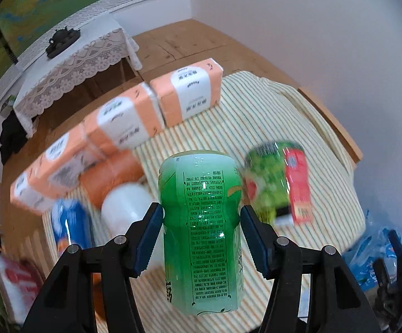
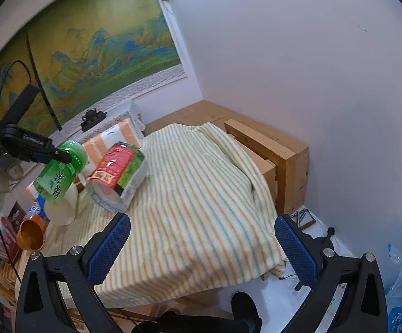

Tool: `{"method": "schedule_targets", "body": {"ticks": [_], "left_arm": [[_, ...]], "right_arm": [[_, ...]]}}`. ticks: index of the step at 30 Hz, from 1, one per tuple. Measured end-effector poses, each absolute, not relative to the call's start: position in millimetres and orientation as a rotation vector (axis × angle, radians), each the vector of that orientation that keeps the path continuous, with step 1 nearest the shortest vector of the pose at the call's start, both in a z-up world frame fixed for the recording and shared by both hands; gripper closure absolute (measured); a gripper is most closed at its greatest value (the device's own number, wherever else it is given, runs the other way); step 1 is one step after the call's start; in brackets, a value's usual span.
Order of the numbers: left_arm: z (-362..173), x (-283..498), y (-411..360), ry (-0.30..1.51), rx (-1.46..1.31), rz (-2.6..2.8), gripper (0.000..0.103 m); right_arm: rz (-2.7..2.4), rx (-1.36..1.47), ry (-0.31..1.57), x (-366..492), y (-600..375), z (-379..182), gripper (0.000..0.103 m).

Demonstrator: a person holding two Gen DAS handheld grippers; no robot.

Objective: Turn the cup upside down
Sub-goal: 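Lift the green bottle off the table with the left gripper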

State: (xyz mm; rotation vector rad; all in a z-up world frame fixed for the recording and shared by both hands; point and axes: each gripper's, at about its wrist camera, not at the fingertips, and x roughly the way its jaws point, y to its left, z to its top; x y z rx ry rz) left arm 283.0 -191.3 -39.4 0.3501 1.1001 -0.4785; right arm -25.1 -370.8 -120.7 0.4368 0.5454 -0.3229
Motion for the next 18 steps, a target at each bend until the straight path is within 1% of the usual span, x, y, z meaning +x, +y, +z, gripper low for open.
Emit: {"method": "schedule_targets", "body": {"ticks": [3, 9, 18], "left_arm": [[-45, 254, -171, 1.1, 0.312, -0.472, 0.041], [-75, 206, -137, 1.142, 0.209, -0.448, 0.041], [-106, 185, -112, 1.136, 0.084, -0.394, 0.041]], "right_arm": [[-0.292, 0.424, 0.544, -27, -362, -119, 0.0], [-0.231, 0.388, 0.561, -28, -343, -118, 0.0], [-0.19, 0.332, 0.58, -27, -316, -116, 0.0]]}}
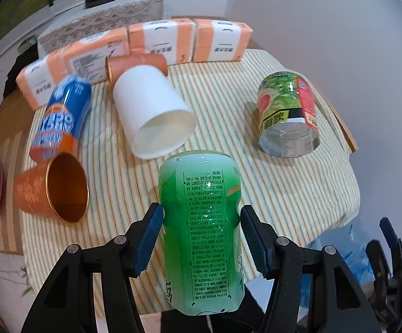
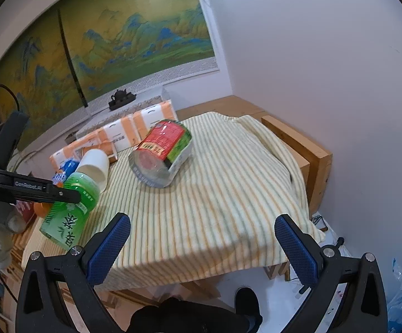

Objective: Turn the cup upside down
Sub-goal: 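Lower the green bottle onto the cloth and open the left gripper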

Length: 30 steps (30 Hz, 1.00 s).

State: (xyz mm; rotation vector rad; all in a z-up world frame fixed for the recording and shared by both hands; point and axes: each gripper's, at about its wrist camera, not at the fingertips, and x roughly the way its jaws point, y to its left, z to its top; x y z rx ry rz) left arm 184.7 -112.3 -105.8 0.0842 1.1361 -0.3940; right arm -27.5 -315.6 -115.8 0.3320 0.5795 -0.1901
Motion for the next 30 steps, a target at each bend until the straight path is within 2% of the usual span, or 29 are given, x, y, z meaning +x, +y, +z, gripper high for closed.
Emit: {"method": "schedule_targets", "body": {"ticks": [8, 12, 20, 30], "left_arm": [[-112, 186, -114, 1.104, 0.077, -0.394, 0.04], [-106, 182, -108, 1.054, 0.078, -0.387, 0.024], [-88, 158, -80, 0.903, 0.104, -0.376, 0.023], [-89, 107, -9, 0.79, 0.034, -0.29, 0.017]], "right_arm": [[-0.18, 0.289, 0.606, -20, -298, -115, 0.0], [-0.178, 0.276, 0.621, -15, -291, -114, 0.0], [-0.151, 0.252, 0.656, 4, -275, -113, 0.0], [-0.066, 0.204, 0.709, 45, -242, -104, 0.0]]}}
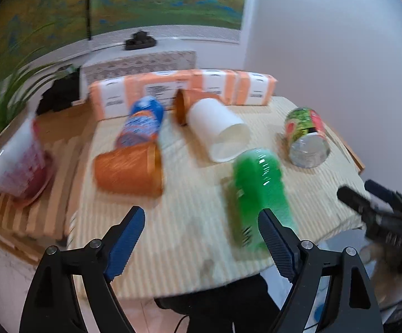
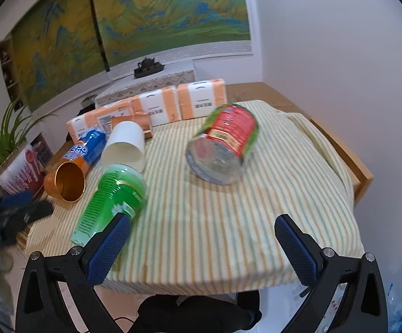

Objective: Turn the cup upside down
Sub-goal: 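Lower the green bottle onto the cloth and open the left gripper, then close the right gripper around the green bottle's body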

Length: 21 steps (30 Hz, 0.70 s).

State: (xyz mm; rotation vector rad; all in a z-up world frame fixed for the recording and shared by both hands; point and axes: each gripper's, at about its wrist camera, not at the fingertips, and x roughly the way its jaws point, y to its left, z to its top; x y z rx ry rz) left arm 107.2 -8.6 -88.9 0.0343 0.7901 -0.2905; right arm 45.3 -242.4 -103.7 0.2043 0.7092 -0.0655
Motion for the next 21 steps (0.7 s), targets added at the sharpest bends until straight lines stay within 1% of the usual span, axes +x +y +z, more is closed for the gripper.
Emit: {"method": "schedule_targets", "body": {"ticks": [6, 21], "left_arm": [[-99, 79, 25, 0.748, -0.016, -0.199, 0.01], [-105, 58, 46, 0.665, 0.027, -0.077, 0.008]], "right_arm": [[0.02, 0.222, 0.77, 74, -226, -100, 0.0], [0.11, 0.252, 0.965, 140, -199, -111, 0.0]]}}
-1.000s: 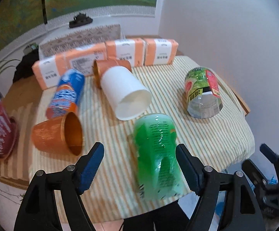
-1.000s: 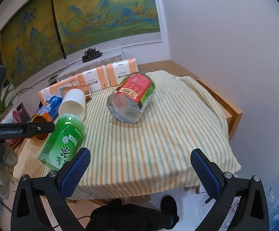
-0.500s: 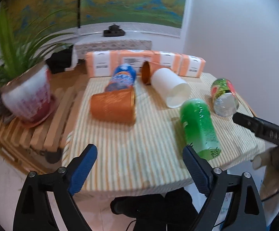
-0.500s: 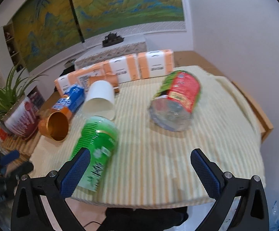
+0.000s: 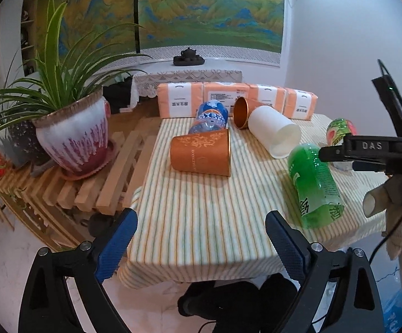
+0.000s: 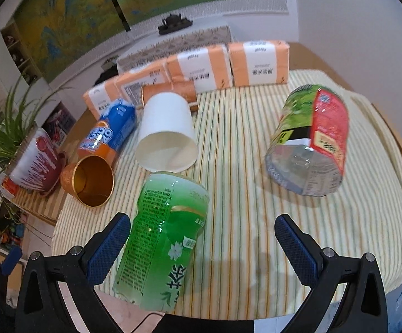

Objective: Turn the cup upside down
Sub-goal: 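Close the right gripper around the green bottle's body, then rotate the green bottle upright with the right gripper and lower it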

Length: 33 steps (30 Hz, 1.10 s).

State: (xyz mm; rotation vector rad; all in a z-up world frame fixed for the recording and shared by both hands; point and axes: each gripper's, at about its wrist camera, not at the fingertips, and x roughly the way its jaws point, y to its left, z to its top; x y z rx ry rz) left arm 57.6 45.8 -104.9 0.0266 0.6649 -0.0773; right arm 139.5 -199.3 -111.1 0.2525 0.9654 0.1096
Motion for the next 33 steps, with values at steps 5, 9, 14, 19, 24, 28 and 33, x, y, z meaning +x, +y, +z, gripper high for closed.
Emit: {"method": "schedule_targets", "body": {"ticks": [5, 9, 14, 19, 24, 28, 33], "left_arm": [[-107, 54, 48, 0.664, 0.023, -0.081, 0.007], [-111, 55, 52, 0.674, 0.011, -0.079, 0.007], [-116, 57, 58, 0.685, -0.008, -0.075, 0.007], [-117, 58, 59, 0.688, -0.014, -0.077, 0.007], [-117, 58, 56, 0.686, -0.009, -0.081, 0.007], [-118, 60, 55, 0.69, -0.007, -0.08, 0.007], [-115, 60, 55, 0.683, -0.013, -0.072, 0.007]], "right_arm": [[0.137, 0.265, 1.04, 154, -193, -119, 0.0], [0.14, 0.266, 1.084, 163, -190, -122, 0.001], [0.151, 0.287, 1.133, 173, -192, -125, 0.006], [0.155, 0.319, 1.172, 180, -194, -130, 0.011], [0.175, 0.326, 1.188, 184, -189, -131, 0.015], [0.194, 0.327, 1.199, 187, -186, -131, 0.02], [0.221, 0.33, 1.213, 191, -182, -131, 0.028]]}}
